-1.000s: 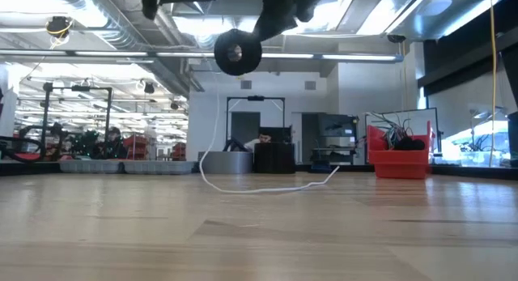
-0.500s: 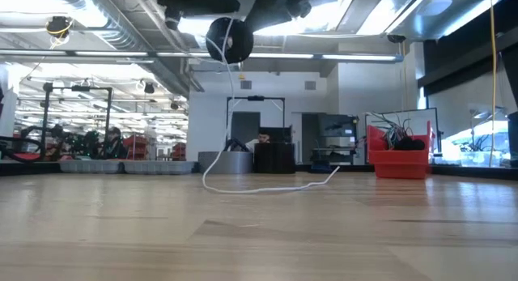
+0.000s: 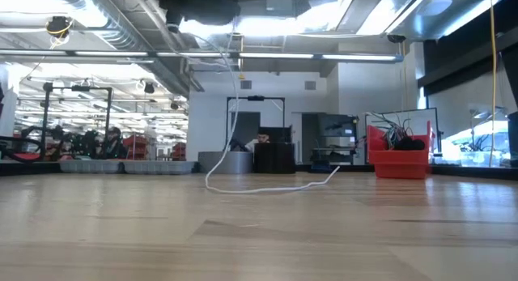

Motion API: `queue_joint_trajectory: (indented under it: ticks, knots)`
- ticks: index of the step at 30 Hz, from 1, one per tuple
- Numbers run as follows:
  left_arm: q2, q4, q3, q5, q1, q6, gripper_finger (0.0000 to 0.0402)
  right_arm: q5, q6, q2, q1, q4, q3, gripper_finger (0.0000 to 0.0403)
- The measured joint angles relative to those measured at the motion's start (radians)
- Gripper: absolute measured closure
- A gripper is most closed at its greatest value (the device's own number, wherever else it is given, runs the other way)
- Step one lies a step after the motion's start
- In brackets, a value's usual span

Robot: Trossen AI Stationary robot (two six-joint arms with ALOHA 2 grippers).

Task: Coil cords
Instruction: Coil the white wire onto the spool

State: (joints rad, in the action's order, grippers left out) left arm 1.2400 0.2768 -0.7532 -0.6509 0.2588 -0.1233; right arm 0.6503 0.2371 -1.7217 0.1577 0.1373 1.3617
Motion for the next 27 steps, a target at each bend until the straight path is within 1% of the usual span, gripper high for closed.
queue_joint_trajectory:
  ticks: [3, 11, 20, 27]
  knots:
    - [-0.002, 0.002, 0.0, -0.005, -0.001, 0.005, 0.04, 0.008, 0.029, 0.021, 0.001, 0.036, 0.0, 0.0397]
    - [-0.004, 0.014, -0.004, -0.006, -0.001, 0.026, 0.04, -0.007, 0.033, 0.104, 0.013, 0.041, -0.003, 0.0397]
    - [-0.003, 0.0, -0.003, 0.004, -0.005, 0.027, 0.04, -0.011, 0.116, 0.191, 0.041, 0.15, -0.003, 0.0397]
    - [-0.002, -0.013, -0.001, 0.004, -0.005, 0.037, 0.04, -0.017, 0.132, 0.263, 0.046, 0.181, -0.003, 0.0397]
